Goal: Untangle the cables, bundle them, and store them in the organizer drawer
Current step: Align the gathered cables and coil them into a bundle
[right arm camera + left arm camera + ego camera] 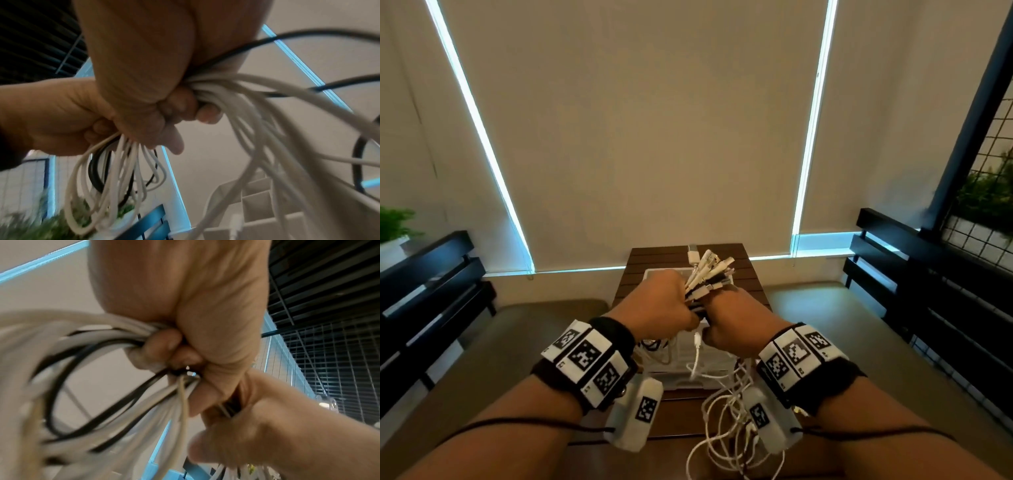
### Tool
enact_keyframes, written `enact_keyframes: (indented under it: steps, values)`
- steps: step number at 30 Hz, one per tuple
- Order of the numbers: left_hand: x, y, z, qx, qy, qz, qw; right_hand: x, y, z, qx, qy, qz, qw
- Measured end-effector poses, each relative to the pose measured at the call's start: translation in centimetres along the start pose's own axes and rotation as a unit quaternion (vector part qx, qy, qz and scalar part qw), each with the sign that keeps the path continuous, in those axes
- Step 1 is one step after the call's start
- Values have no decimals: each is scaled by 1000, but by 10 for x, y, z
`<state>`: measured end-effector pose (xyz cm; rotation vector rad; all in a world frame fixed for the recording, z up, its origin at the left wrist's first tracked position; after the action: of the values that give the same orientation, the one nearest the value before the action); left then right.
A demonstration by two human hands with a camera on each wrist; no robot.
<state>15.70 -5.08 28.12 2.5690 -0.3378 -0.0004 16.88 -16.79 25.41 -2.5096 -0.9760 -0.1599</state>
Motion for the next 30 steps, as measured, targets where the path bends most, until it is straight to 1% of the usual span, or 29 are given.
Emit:
enact_keyframes:
  steps: [2, 4, 7, 9, 12, 13, 15, 16, 17, 18, 19, 21, 23, 24, 26, 29, 30]
  values:
    - [-4, -2, -12, -50, 65, -18, 996, -5, 11, -4, 102, 30, 59, 993]
    - [-5, -7, -29, -123, 131, -41, 983, -11, 20, -2, 233, 47, 112, 965]
    - [-4, -8, -51, -174, 200, -35, 964, -18, 29, 14, 322, 48, 129, 937]
    - [-2, -8, -62, -207, 233, -35, 950, -19, 34, 26, 334, 35, 138, 932]
    - [-2, -15, -76, -254, 268, -48, 928, -24, 48, 42, 333, 22, 171, 927]
    - [-3, -19, -82, -276, 282, -57, 917, -28, 53, 47, 326, 21, 177, 928]
    - [-4, -29, -96, -330, 328, -83, 881, -38, 60, 58, 325, 16, 183, 928]
    - [-4, -32, -102, -350, 344, -89, 867, -45, 63, 63, 335, 15, 194, 922]
    - [-4, -33, -107, -359, 351, -88, 860, -50, 66, 68, 347, 18, 205, 915]
    - [-3, -33, -110, -358, 352, -87, 860, -53, 69, 71, 353, 22, 212, 911]
    - [-4, -32, -111, -354, 352, -85, 862, -54, 71, 74, 341, 30, 214, 915]
    - [-3, -29, -109, -357, 354, -79, 861, -54, 75, 74, 282, 50, 206, 936]
    - [-2, -28, -110, -377, 369, -81, 846, -55, 78, 77, 247, 39, 196, 948]
    - [-1, -28, -114, -383, 377, -82, 840, -58, 81, 81, 252, 22, 203, 946]
    - [3, -28, -125, -388, 388, -76, 833, -69, 91, 91, 277, -6, 233, 932]
    - [4, -25, -141, -384, 401, -57, 830, -83, 102, 104, 323, 9, 275, 906]
    - [4, -24, -143, -385, 402, -55, 829, -84, 104, 105, 329, 16, 281, 901]
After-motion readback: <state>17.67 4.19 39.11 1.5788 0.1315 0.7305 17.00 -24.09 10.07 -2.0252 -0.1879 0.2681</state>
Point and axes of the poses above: each hand's wrist, its own x-axis towards the middle knuckle, its own z-axis out of the palm, y = z × x, the point moved 4 cm from there along x, towards the middle knuckle, and after that the axes turned 3 degrees about x, right-handed, at the moved point
